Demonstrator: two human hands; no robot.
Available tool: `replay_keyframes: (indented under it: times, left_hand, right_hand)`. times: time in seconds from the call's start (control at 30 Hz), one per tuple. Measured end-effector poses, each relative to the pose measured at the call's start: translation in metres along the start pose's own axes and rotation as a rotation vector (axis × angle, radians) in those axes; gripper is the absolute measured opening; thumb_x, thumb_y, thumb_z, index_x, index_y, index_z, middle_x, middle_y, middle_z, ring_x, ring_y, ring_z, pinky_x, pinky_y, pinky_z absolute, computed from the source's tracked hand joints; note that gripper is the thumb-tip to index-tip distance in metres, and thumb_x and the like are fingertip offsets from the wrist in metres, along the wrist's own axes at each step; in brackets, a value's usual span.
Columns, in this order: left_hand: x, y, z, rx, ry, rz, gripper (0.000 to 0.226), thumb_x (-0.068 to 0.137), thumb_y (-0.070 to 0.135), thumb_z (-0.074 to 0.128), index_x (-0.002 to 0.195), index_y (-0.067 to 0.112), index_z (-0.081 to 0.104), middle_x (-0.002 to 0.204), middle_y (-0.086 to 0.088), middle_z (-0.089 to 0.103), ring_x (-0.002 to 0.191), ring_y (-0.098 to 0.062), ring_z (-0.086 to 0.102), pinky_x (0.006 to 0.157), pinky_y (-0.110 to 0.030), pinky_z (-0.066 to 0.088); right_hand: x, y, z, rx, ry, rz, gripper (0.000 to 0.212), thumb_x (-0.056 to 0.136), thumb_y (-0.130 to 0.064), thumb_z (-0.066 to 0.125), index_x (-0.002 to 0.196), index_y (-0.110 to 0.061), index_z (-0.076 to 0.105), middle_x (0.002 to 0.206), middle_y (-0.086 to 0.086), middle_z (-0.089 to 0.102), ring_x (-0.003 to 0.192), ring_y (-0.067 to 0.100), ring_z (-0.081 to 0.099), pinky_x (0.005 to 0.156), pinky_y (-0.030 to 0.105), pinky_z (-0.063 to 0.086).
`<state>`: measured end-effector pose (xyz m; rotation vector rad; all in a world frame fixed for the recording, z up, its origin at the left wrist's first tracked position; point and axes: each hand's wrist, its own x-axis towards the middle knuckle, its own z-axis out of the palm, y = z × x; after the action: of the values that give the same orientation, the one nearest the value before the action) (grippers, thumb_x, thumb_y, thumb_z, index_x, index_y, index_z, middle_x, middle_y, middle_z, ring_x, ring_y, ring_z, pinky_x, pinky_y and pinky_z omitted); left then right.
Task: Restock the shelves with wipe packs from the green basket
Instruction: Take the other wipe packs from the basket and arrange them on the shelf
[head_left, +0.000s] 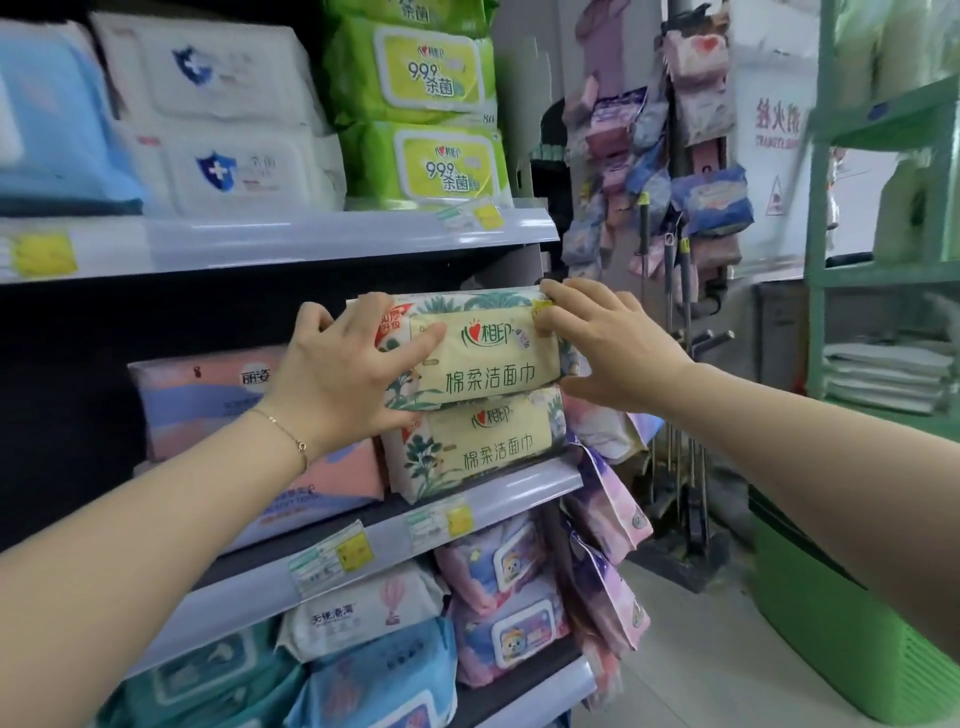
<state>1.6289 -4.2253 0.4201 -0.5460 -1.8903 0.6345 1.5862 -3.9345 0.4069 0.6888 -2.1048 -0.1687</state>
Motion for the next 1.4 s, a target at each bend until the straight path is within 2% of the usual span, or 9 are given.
replay_keyframes:
  times: [0.17,0.33,0.43,0.6,0.77,0.93,1.1,1.23,1.4]
  left_hand:
    - [-0.005,-0.003,0.025,-0.076,-0.062,-0.101,0.093,0.049,0.061,0.083,0.129,0.021,0.058,0.107,-0.020,0.054,0.072,-0.027,0.054,0.064,-0.039,0.043]
    - [-0.005,0.000,0.041,-0.126,-0.055,-0.133,0.091,0.045,0.053,0.086,0.124,0.015,0.063,0.104,-0.023,0.056,0.062,-0.029,0.054,0.052,-0.034,0.048]
    - [0.000,0.002,0.048,-0.251,-0.047,-0.173,0.076,0.064,0.050,0.077,0.129,0.016,0.059,0.112,-0.025,0.051,0.070,-0.034,0.055,0.057,-0.042,0.054]
    - [0.002,0.010,0.052,-0.191,-0.026,-0.274,0.051,0.086,0.049,0.056,0.129,0.021,0.059,0.120,-0.022,0.050,0.092,-0.036,0.058,0.070,-0.046,0.048]
    - [-0.002,0.032,0.040,-0.105,-0.012,-0.394,0.048,0.081,0.047,0.051,0.123,0.027,0.060,0.134,-0.015,0.045,0.106,-0.035,0.040,0.076,-0.049,0.039]
    - [0.007,0.060,0.027,-0.093,0.026,-0.241,0.034,0.074,0.038,0.056,0.098,0.017,0.067,0.126,-0.012,0.053,0.111,-0.033,0.041,0.079,-0.045,0.033]
    - [0.019,0.116,0.026,-0.219,-0.013,-0.083,0.035,0.072,0.037,0.053,0.097,0.016,0.066,0.112,-0.009,0.060,0.103,-0.030,0.048,0.078,-0.043,0.035]
    - [0.024,0.176,0.032,-0.354,-0.083,0.006,0.036,0.072,0.038,0.048,0.098,0.017,0.062,0.099,-0.004,0.060,0.093,-0.028,0.054,0.074,-0.040,0.035]
    - [0.022,0.265,0.049,-0.530,-0.175,0.154,0.035,0.068,0.038,0.052,0.095,0.019,0.060,0.091,-0.001,0.058,0.082,-0.025,0.056,0.065,-0.037,0.039]
  right_hand:
    - [0.018,-0.010,0.025,-0.028,0.023,0.048,0.057,0.070,-0.019,0.077,0.122,-0.019,0.053,0.148,0.011,0.036,0.133,0.037,0.033,0.096,0.053,0.039]
    - [0.033,-0.015,0.058,-0.032,0.144,0.090,0.056,0.047,0.002,0.080,0.099,-0.011,0.061,0.108,0.018,0.056,0.083,0.035,0.055,0.064,0.039,0.047]
    - [0.033,-0.010,0.072,0.068,0.175,0.098,0.050,0.050,0.009,0.076,0.094,-0.005,0.059,0.091,0.016,0.053,0.070,0.033,0.053,0.056,0.035,0.041]
    - [0.024,-0.014,0.071,0.130,0.191,0.085,0.023,0.062,-0.002,0.067,0.081,-0.005,0.055,0.087,0.012,0.053,0.071,0.030,0.049,0.062,0.031,0.034]
    - [0.003,-0.018,0.062,0.020,0.078,0.099,0.033,0.070,-0.022,0.067,0.098,-0.008,0.056,0.099,0.009,0.055,0.087,0.033,0.053,0.069,0.040,0.045]
    - [-0.030,-0.020,0.056,-0.047,0.022,-0.016,0.030,0.064,-0.018,0.062,0.091,-0.007,0.059,0.093,0.011,0.059,0.074,0.032,0.055,0.060,0.040,0.048]
    - [-0.072,-0.018,0.054,-0.090,-0.028,-0.115,0.028,0.068,-0.022,0.046,0.090,-0.010,0.058,0.091,0.009,0.058,0.077,0.031,0.055,0.061,0.040,0.046]
    - [-0.117,-0.012,0.051,-0.065,-0.038,-0.071,0.031,0.072,-0.025,0.041,0.092,-0.010,0.060,0.087,0.008,0.059,0.073,0.030,0.055,0.059,0.037,0.043]
    - [-0.204,0.000,0.065,-0.029,-0.224,0.045,0.030,0.072,-0.030,0.045,0.094,-0.013,0.054,0.091,0.006,0.055,0.076,0.029,0.051,0.060,0.035,0.037]
